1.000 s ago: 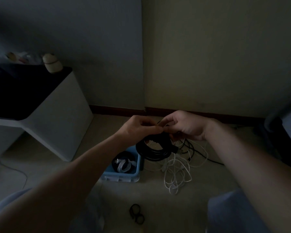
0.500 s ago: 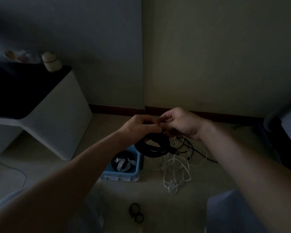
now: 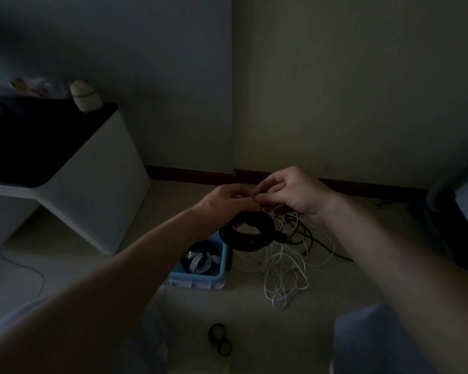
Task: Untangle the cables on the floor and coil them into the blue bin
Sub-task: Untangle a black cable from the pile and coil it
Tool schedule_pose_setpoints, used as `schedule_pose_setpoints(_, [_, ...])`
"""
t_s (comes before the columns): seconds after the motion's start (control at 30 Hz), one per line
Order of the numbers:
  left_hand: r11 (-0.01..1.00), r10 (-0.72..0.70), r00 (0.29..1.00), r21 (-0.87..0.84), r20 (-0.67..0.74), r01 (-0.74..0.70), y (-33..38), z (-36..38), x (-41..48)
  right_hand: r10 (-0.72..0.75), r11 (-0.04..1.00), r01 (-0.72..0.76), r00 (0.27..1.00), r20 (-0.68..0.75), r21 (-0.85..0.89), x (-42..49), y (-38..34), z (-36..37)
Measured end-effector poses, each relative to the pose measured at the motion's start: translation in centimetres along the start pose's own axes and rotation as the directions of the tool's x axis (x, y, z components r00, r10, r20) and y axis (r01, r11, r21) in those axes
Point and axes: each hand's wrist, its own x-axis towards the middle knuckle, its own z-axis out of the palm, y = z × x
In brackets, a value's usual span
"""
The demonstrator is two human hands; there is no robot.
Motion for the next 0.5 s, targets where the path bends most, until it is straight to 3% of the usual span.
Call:
schedule_pose_setpoints(0.23, [0.999, -0.011, 1.000, -0.039, -0.013, 0.010, -0.13, -0.29, 0.17, 0.059, 0.986, -0.053, 0.998, -0.029, 0.159, -0.29, -0.01, 0.26])
schedule_pose_setpoints(0.5, [0.998, -0.007, 1.000, -0.059, 0.012, 0.008, -0.24, -0.56, -0.05, 0.032, 0.988, -0.020, 0.996, -0.081, 0.151, -0.58, 0.21, 0.14])
